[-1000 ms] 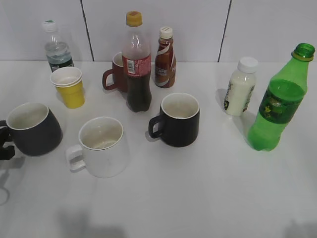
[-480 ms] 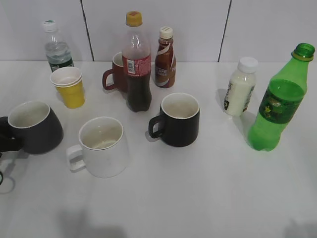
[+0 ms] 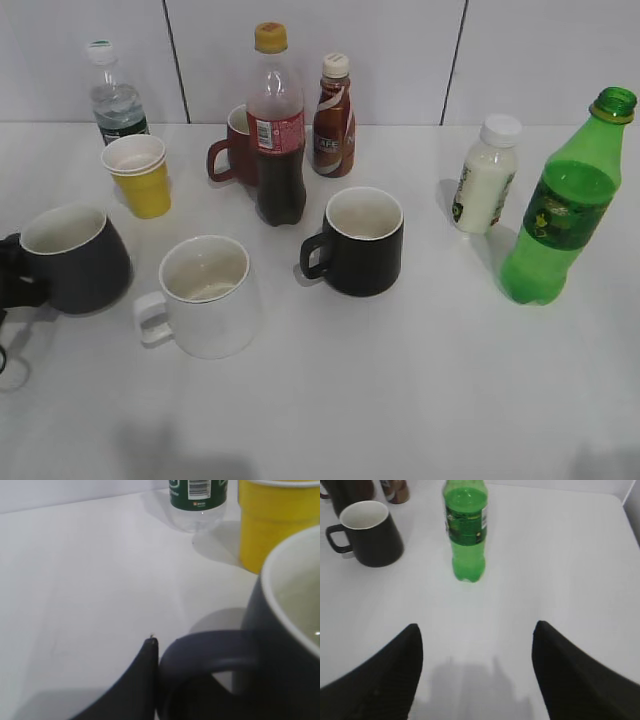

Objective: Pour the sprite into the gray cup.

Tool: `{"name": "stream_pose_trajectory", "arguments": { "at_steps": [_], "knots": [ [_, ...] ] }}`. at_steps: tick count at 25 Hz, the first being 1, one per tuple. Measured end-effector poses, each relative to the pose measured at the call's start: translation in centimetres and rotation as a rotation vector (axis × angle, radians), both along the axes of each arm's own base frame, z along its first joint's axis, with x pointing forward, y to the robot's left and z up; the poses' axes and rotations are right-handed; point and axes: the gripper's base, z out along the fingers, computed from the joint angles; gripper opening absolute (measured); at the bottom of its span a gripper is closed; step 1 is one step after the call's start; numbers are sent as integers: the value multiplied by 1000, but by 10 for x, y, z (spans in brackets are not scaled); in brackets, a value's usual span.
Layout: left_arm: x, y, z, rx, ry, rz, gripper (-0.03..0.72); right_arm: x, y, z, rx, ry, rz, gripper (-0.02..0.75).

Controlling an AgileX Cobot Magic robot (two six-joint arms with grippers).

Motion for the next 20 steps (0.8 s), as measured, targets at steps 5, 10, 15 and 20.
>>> {"name": "stream_pose_trajectory", "arguments": {
  "at_steps": [5, 10, 15, 20],
  "knots": [
    [-16, -2, 20, 9, -15, -7, 56, 13, 5, 26, 35, -190, 28, 501],
    [-26, -4, 49, 9, -106, -4, 55, 83, 15, 52, 62, -429, 1, 501],
    [-32, -4, 77, -11, -210, 3, 54, 152, 26, 21, 71, -363, -15, 501],
    [-35, -5, 96, -19, -288, 2, 53, 172, 29, -44, 97, -137, -44, 501]
  ]
}}
